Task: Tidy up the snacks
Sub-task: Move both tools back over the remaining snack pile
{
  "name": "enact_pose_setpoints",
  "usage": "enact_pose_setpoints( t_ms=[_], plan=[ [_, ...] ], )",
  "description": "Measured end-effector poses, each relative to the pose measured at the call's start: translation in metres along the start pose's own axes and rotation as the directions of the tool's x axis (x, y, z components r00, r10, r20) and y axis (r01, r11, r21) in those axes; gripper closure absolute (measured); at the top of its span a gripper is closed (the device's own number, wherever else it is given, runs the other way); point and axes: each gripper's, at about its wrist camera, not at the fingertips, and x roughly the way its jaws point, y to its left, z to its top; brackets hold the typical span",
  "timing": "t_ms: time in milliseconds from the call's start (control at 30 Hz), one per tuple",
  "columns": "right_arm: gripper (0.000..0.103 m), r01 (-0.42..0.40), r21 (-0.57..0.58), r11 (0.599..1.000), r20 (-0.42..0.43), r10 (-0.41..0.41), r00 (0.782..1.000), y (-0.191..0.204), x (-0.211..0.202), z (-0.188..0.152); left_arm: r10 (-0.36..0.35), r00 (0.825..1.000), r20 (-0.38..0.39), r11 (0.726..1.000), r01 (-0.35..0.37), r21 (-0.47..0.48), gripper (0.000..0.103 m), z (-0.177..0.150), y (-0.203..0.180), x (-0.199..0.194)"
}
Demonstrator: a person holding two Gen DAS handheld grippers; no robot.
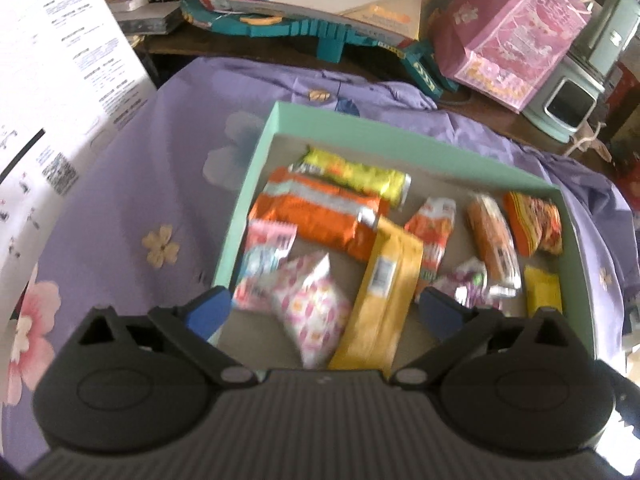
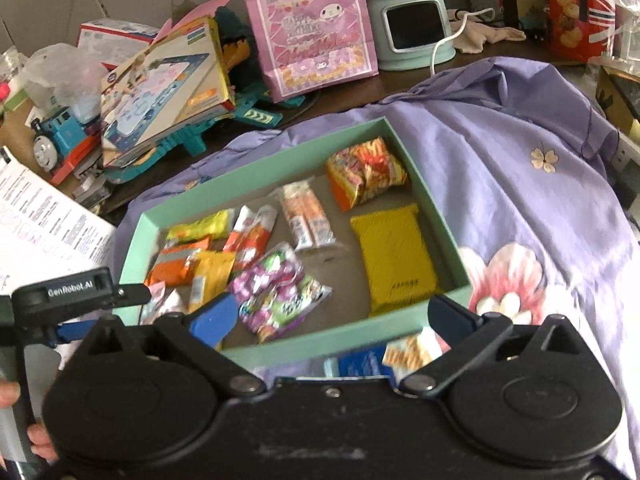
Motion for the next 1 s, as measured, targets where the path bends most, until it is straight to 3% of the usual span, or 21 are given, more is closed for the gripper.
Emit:
enact_pose_setpoints(
  t_ms=[500,767,1000],
  plan=[
    [0.000,-0.014,-0.001,1.000,-0.065,0.014,0.998,-0.006,-0.029,-0.054,-0.011,0.999,-0.050,0.997,0.015,0.078,0.000,-0.078,0.016,-0.028],
    [0.000,-0.025,0.042,0.999,-0.086,0.028,0.996,-0.007,-0.030,-0.092,-0.003,0.995,-0.101,0.996,0.012,0.088,0.000,-0.115,0.035,-0.026],
    [0.000,-0.019,0.044,0.999,-0.163,0.025,0.986,-0.012,-0.023,-0.120,-0.006,0.989,-0.150,0.998,0.016,0.065,0.000,-0.143,0.039,-0.025]
  ],
)
